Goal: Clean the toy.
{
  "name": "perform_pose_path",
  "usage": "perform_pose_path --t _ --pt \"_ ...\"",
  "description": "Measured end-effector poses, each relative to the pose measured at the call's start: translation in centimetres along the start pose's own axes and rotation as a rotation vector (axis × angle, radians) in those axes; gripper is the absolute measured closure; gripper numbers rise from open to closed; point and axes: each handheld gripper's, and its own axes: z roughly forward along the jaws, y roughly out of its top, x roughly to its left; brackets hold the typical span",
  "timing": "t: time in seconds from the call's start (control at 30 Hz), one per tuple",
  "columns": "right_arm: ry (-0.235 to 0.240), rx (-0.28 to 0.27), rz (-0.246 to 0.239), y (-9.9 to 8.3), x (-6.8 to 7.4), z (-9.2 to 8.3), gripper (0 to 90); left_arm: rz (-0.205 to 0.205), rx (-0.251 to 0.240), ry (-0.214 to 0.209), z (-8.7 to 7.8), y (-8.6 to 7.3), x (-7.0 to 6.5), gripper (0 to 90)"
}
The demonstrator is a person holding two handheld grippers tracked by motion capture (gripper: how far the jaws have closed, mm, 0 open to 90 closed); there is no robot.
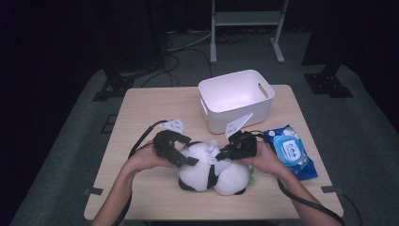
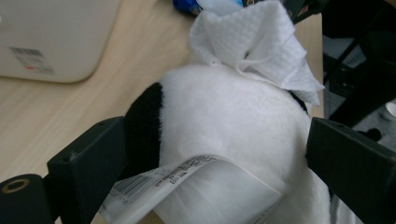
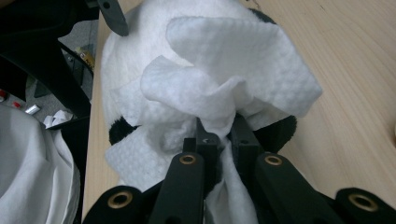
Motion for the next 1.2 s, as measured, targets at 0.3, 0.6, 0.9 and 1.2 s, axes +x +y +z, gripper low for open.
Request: perform_pose_path --t 0.3,0.6,0.9,1.2 --pt "0.000 0.002 -0.034 0.0 0.5 0.1 84.5 -0.005 0.079 -0.029 1.3 0.0 0.1 2.3" --pt "-0.003 -0.001 -0.019 0.0 0.2 0.4 84.4 0.047 0.055 0.018 0.9 -0.3 -0.4 39.6" --pt "-0.026 -0.016 0.024 -0.1 -0.9 -0.4 84.3 0.111 -0.002 0.091 1.0 0.2 -0.2 51.6" --pt "-0.094 -0.061 0.049 1.0 -2.3 -1.6 84.4 0.189 -0.038 0.220 0.8 1.0 -0.5 52.7"
